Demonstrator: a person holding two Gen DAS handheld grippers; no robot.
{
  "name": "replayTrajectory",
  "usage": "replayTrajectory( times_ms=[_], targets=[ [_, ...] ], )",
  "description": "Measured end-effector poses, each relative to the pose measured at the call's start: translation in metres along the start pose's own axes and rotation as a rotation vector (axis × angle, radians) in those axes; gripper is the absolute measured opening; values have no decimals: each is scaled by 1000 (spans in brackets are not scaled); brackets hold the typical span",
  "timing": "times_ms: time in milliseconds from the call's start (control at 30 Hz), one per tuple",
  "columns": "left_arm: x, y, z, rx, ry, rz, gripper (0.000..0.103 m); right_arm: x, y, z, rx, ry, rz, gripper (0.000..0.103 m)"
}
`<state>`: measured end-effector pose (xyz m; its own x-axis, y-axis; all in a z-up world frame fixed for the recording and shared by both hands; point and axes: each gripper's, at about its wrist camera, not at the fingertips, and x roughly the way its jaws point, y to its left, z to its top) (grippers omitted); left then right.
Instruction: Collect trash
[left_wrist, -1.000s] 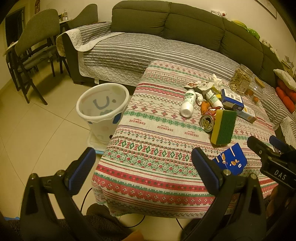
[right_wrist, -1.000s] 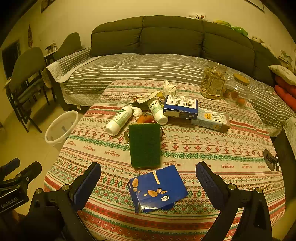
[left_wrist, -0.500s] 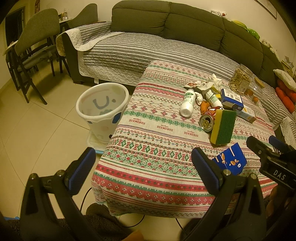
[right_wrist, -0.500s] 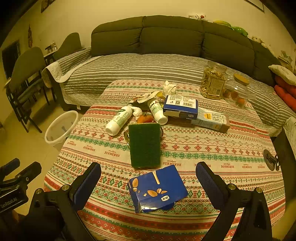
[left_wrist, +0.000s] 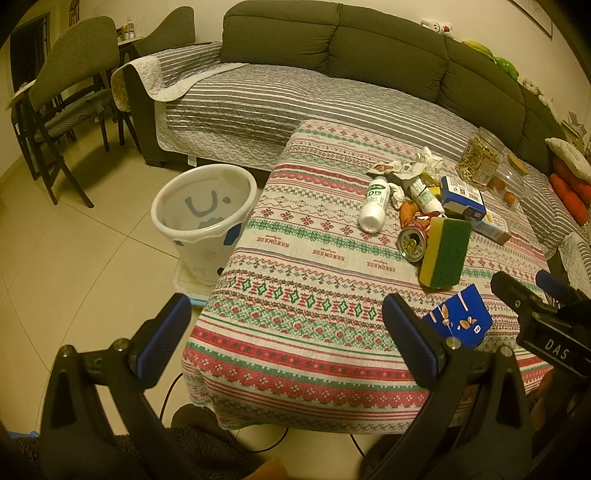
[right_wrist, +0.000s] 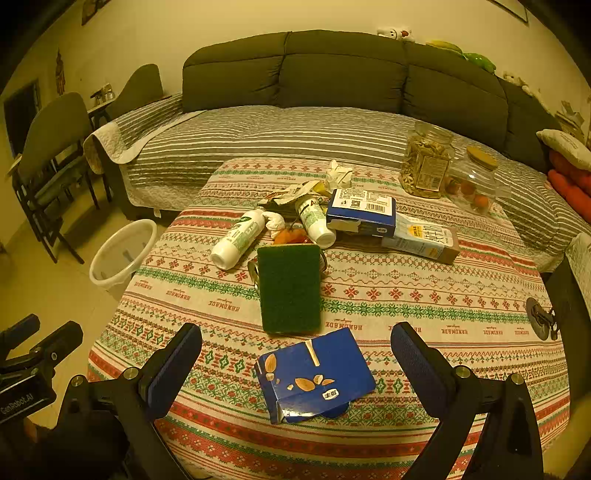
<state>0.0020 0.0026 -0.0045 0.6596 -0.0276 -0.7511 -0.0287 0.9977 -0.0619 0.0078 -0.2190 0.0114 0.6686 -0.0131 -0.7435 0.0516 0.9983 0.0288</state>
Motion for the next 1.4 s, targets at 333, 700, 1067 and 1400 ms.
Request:
replayTrajectory(
  times_ms=[333,700,1067,1400],
  targets=[
    [0,-2,0,0,2,1,102,0,0,0,1,1,0,103],
    [-1,-2,2,-1,8,0,102,-5,-1,5,-7,-4,3,103],
    [-6,0,14,-7,-15,7,102,-13,-4,25,-22,23,49,103],
    [0,-19,53,111,1,-27,102,-23,-43,87,40,5,33,103]
  ],
)
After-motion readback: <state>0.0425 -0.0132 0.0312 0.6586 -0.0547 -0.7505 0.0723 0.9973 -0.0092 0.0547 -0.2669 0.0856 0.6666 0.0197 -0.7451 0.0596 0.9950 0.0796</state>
